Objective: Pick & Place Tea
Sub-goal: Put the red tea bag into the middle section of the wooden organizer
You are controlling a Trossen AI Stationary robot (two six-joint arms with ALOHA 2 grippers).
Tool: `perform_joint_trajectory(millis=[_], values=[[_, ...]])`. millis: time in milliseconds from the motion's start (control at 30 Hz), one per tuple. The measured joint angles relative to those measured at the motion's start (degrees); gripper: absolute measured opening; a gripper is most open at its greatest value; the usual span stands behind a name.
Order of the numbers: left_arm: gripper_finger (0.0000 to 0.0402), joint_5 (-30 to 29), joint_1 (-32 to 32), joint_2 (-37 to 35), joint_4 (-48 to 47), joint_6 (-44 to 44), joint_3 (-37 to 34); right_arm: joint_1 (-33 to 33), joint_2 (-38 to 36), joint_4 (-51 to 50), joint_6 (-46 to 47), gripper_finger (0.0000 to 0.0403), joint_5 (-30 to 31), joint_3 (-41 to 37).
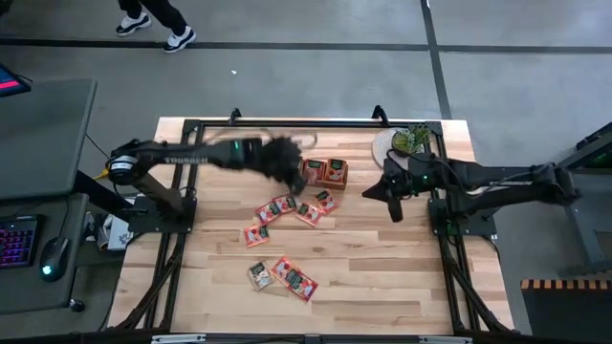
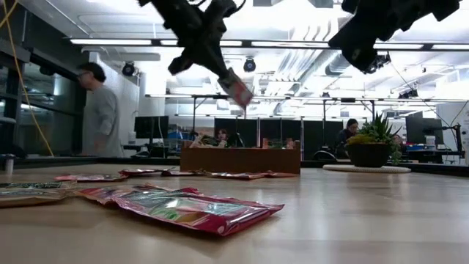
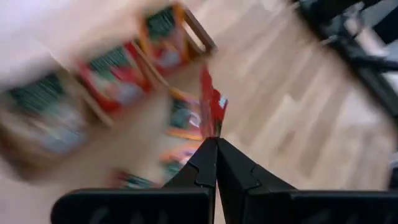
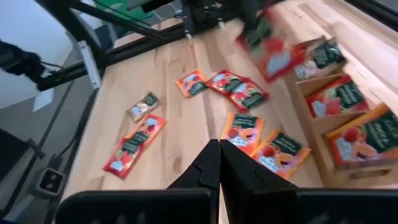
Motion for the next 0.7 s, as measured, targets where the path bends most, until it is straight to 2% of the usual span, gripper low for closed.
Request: perform_joint_trajectory(millis=[167,233,333,400,700], values=[[0.0,7.4,10.3,3.5,-14.0,20.9,13.9,-4.5,0.5,0.4,3.2,0.0,0.4,0.0],[0.0,9.8,13.7,5.3,-22.2,28.4,17.5,-6.6,0.3,1.3,4.1,0.0,0.6,0.0],[0.0,12.5,17.1,8.7,-26.4,37.7,22.9,-9.6,-0.1,2.8,4.3,0.0,0.8,0.3],[0.0,13.4,19.3,10.6,-33.0,43.6,24.1,-11.4,-0.1,2.8,4.0,0.0,1.8,1.3],[0.0,12.8,19.4,18.8,-31.6,63.2,28.3,-18.4,0.0,2.7,-0.3,0.0,2.4,3.1]])
